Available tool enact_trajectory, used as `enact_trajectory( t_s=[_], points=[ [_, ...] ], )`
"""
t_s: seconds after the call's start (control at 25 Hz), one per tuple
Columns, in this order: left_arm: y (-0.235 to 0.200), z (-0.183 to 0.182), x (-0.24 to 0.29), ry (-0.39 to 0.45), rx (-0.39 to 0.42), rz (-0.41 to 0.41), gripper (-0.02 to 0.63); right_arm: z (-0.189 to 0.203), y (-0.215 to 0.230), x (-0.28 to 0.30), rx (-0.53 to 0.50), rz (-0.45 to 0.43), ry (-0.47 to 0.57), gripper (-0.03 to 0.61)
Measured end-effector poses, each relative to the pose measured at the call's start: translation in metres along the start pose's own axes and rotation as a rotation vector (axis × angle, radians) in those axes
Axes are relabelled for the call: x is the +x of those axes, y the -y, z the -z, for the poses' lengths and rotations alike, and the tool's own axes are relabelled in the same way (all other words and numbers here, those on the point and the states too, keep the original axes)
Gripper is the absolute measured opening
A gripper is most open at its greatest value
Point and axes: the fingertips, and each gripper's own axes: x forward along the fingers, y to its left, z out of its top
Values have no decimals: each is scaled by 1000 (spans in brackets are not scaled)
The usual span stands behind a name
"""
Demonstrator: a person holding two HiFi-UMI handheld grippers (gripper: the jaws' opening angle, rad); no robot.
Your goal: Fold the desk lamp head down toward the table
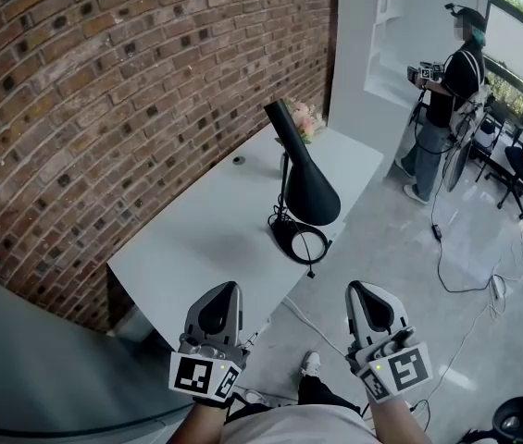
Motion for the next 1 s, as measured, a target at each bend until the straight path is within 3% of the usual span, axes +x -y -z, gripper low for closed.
enact_trajectory(
  t_s=[1.0],
  points=[
    [-7, 5, 7, -3, -9, -9, 6, 1, 28, -1, -2, 59, -8, 17]
  ],
)
